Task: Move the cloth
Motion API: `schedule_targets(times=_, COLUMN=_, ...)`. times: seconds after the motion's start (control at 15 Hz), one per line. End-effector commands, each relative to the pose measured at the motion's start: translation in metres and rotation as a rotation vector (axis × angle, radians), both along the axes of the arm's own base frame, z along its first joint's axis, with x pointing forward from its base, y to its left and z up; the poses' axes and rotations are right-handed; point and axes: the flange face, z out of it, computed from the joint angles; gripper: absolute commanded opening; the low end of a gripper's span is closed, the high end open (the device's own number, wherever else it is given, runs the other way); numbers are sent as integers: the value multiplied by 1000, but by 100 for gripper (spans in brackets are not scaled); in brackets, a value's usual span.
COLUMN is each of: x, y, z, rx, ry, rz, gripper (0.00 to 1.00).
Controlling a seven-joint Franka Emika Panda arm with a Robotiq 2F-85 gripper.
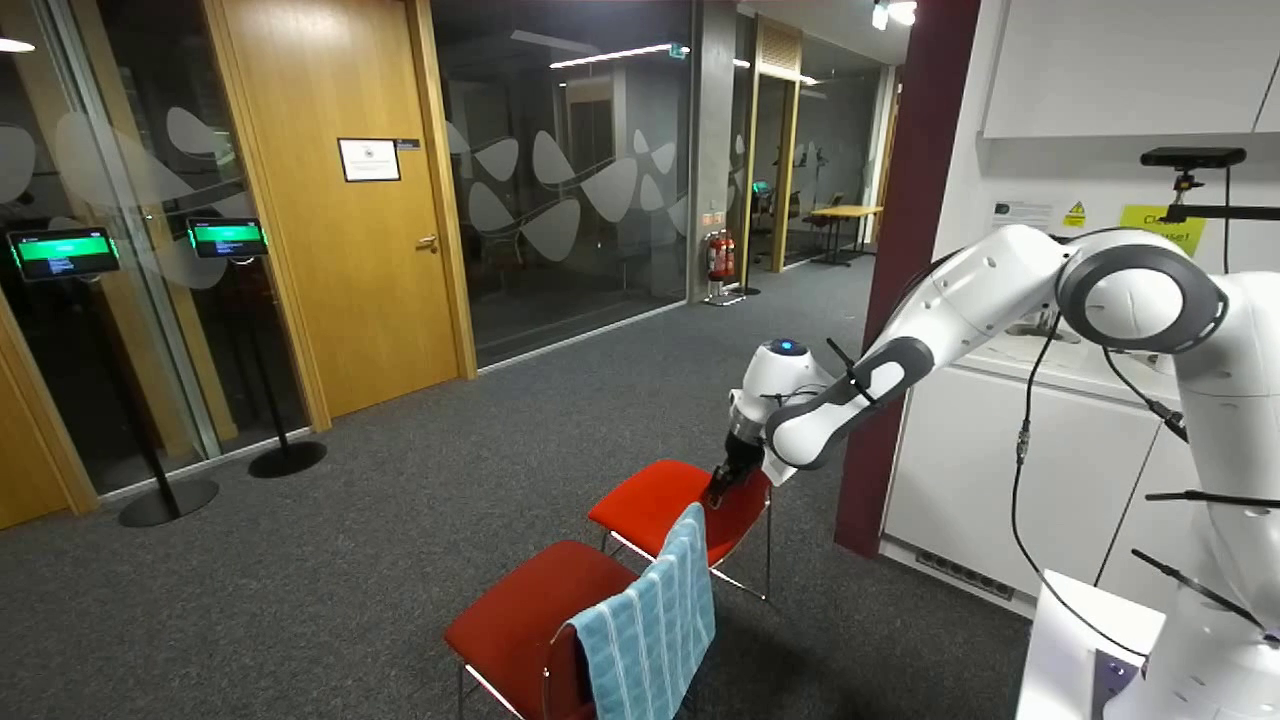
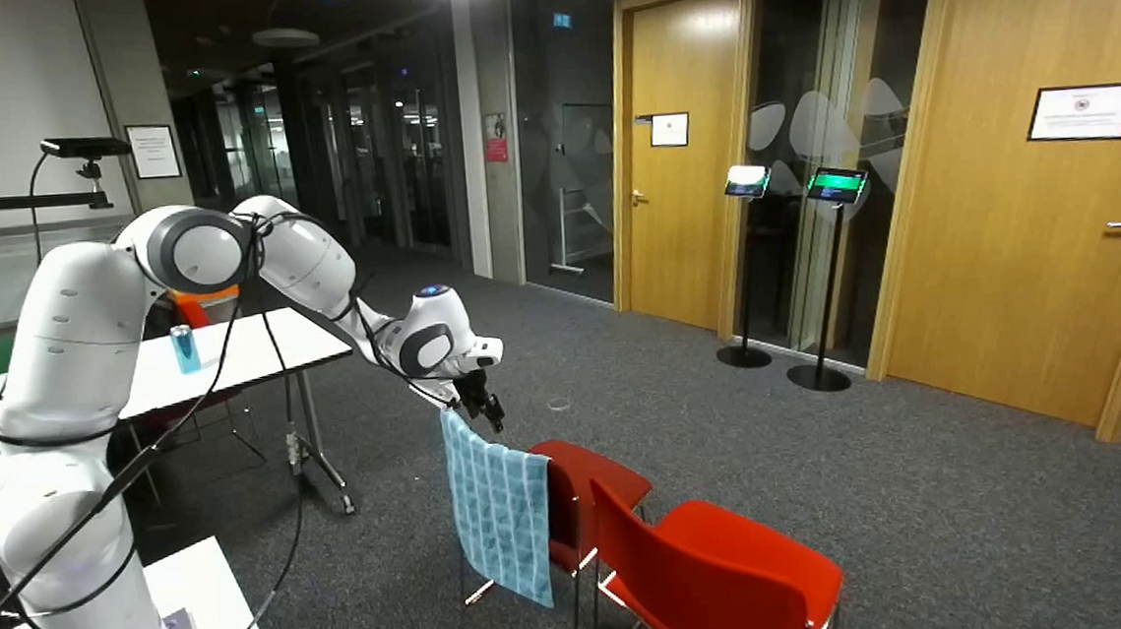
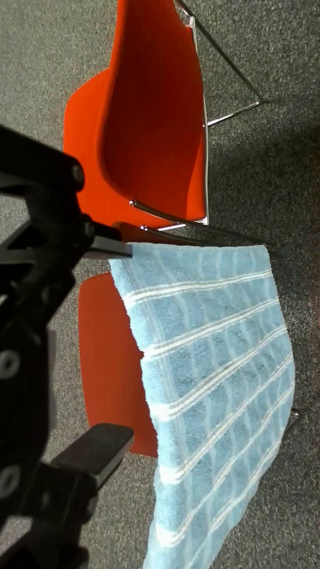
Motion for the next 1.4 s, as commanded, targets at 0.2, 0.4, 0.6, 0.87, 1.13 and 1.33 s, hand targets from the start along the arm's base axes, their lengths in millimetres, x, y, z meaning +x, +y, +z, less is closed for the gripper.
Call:
schedule_targets(times=0.2, x=-11, y=3, z=3, rx=0, ry=8, rz=9, gripper=100)
schedule_targets(times=0.4, x=-13, y=3, z=4, rx=0, ry=10, rz=9, gripper=100)
schedule_targets(times=0.6, x=-13, y=3, z=3, rx=0, ry=10, rz=9, gripper=100)
schedule_targets(times=0.87, x=-13, y=3, z=3, rx=0, ry=10, rz=9, gripper=100)
schedule_targets(times=1.13, x=-13, y=3, z=3, rx=0, ry=10, rz=10, gripper=100)
schedule_targets(times=1.33, x=-13, y=3, z=3, rx=0, ry=10, rz=10, gripper=100)
